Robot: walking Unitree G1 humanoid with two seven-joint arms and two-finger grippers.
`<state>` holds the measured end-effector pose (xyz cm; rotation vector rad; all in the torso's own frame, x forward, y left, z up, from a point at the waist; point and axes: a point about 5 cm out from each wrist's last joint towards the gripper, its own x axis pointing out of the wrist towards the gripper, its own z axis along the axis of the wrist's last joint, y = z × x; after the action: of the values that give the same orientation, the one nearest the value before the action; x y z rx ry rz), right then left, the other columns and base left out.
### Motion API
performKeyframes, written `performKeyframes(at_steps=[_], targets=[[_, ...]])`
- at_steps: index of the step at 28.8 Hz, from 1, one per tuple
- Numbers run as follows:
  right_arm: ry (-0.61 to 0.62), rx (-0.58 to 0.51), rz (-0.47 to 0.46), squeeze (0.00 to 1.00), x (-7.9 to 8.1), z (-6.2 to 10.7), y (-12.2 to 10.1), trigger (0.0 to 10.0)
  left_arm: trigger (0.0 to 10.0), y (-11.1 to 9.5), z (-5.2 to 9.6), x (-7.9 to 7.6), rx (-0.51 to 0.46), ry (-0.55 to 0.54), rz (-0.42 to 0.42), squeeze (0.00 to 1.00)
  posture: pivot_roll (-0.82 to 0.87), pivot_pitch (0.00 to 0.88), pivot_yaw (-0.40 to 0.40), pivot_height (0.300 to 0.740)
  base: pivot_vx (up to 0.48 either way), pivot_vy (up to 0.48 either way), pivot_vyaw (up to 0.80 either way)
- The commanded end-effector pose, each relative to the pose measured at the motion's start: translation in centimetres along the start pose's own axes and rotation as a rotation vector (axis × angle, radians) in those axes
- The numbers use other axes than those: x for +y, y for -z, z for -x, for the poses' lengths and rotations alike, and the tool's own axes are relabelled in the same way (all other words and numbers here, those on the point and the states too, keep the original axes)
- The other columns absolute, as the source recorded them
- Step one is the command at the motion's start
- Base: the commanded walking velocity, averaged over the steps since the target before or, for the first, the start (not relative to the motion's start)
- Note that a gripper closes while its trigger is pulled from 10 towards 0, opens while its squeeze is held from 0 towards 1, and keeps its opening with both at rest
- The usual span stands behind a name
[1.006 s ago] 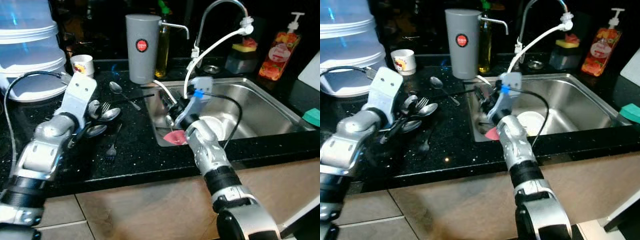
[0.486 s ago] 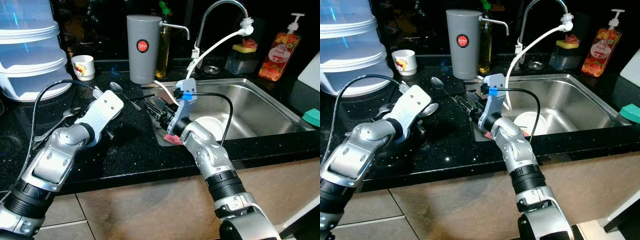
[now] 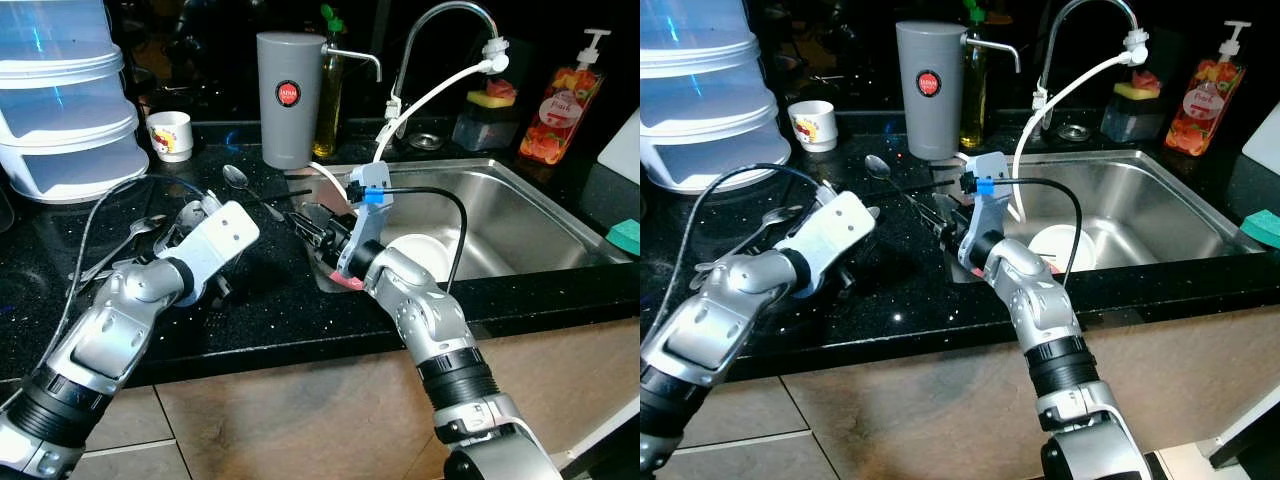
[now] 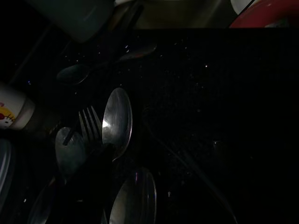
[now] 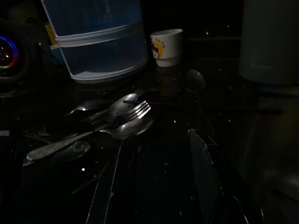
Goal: Kitchen organization
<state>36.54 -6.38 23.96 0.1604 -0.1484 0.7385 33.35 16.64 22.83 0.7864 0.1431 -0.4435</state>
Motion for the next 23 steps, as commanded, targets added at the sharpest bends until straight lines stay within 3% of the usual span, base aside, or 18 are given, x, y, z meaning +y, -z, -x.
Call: performKeyframes(at_steps=[1, 8, 14, 16, 18, 20, 23], targets=[[0.004, 0.014, -0.005, 0.0, 0.1, 0.1, 0.0, 10.0, 10.0, 2.6, -0.3, -0.5, 0.122, 0.0, -0.024, 0.0, 0.08, 0.041, -0.014, 0.74, 0.0, 0.0, 0.0], [-0.003, 0.028, -0.052, 0.0, 0.3, 0.2, 0.2, 10.0, 10.0, 3.4, -0.5, -0.1, 0.138, -0.046, -0.022, 0.0, 0.07, 0.044, -0.014, 0.74, 0.0, 0.0, 0.0], [-0.135, 0.084, -0.059, 0.0, 1.6, 0.5, 0.9, 10.0, 10.0, 3.9, -0.7, 0.0, 0.172, -0.075, -0.012, 0.0, 0.07, 0.046, -0.015, 0.74, 0.0, 0.0, 0.0], [-0.214, 0.113, -0.045, 0.0, 2.6, 0.7, 1.2, 10.0, 10.0, 4.0, -0.7, 0.2, 0.18, -0.096, 0.022, 0.0, 0.07, 0.049, -0.017, 0.74, 0.0, 0.0, 0.0], [-0.255, 0.12, -0.05, 0.0, 3.1, 0.8, 1.2, 10.0, 10.0, 3.3, -0.9, 0.3, 0.13, -0.092, 0.14, 0.0, 0.07, 0.049, -0.017, 0.74, 0.0, 0.0, 0.0], [-0.263, 0.123, -0.057, 0.0, 3.3, 0.8, 1.2, 10.0, 10.0, 3.1, -1.0, 0.3, 0.118, -0.096, 0.178, 0.0, 0.07, 0.049, -0.02, 0.74, 0.0, 0.0, 0.0], [-0.271, 0.124, -0.075, 0.0, 3.4, 0.8, 1.2, 10.0, 10.0, 3.5, -1.1, 0.5, 0.148, -0.117, 0.119, 0.0, 0.07, 0.046, -0.023, 0.74, 0.0, 0.0, 0.0]])
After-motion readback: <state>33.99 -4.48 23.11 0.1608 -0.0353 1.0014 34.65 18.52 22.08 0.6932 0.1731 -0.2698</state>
